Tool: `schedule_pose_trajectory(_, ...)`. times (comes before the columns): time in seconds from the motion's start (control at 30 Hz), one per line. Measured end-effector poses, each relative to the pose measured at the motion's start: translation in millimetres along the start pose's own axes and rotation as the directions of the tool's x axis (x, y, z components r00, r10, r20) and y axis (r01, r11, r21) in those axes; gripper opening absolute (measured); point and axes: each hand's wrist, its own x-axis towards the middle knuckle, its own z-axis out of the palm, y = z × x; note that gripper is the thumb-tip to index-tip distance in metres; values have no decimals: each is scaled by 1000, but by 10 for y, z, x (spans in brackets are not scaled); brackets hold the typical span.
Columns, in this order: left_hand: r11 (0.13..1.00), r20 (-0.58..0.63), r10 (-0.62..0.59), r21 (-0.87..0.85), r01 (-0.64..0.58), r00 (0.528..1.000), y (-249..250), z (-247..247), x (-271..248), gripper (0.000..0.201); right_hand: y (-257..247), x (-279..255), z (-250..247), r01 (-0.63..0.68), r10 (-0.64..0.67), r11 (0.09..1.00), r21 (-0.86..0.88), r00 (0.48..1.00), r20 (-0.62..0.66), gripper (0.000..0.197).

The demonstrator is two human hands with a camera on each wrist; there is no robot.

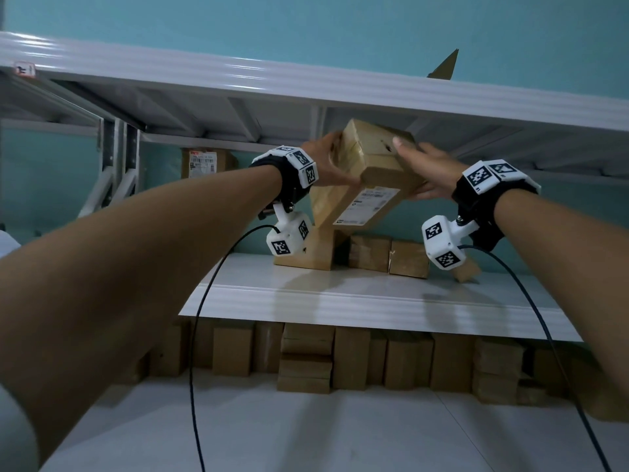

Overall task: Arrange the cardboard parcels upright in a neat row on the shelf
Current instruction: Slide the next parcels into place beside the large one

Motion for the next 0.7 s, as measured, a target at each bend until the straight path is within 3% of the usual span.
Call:
schedule_pose_trajectory(0.13,998,-32,-49,-34,48,998,-63,-100,-29,104,-31,-6,85,78,-78,995,61,997,0,101)
schedule_pose_trajectory(0.4,964,-63,-172,-217,155,983,-329,-341,-197,112,-203,-1,392,259,-260,966,17,962,83,96)
schedule_pose_trajectory(0.7,942,-86,-286,-209,263,954,-777,-631,-408,89,-370,107,935,395,-389,918,-21,911,136,79)
